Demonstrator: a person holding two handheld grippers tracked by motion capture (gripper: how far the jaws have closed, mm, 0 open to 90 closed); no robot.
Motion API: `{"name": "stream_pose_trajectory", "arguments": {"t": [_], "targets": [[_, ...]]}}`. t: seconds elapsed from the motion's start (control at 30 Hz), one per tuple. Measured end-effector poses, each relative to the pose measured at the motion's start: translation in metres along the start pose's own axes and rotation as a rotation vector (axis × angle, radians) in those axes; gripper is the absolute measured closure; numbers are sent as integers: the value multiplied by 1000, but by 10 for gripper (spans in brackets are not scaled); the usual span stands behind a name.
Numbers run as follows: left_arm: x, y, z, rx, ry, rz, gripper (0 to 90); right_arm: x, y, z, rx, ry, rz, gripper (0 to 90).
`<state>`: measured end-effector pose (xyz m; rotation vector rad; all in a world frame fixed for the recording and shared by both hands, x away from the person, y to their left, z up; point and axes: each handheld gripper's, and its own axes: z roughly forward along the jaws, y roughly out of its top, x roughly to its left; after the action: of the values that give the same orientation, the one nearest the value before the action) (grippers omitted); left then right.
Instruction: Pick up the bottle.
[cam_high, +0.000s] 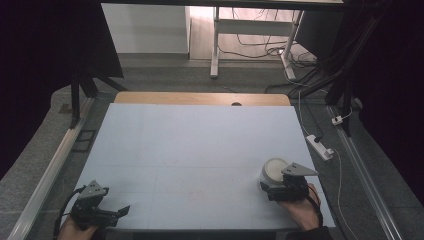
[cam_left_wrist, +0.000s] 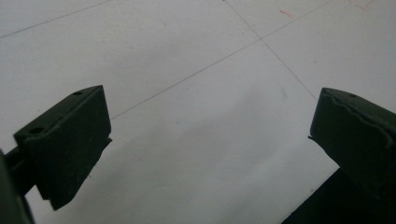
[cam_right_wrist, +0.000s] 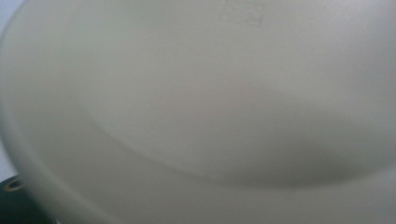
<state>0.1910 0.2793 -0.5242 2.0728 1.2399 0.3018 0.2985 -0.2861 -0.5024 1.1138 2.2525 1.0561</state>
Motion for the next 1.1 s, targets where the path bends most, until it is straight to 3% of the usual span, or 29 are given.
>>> {"name": "stream_pose_trajectory", "arguments": {"t": [0.53,0.83,1.1], "targets": [[1,0,0,-5,-1,-10,0,8,10,-4,-29,29,-36,64],[1,-1,-1,-14,-4,-8,0,18,28,-1,-61,72,-73,65],[1,-1,-1,-15,-7,-4,0,32,47,13,-66,118,-106,65]]}}
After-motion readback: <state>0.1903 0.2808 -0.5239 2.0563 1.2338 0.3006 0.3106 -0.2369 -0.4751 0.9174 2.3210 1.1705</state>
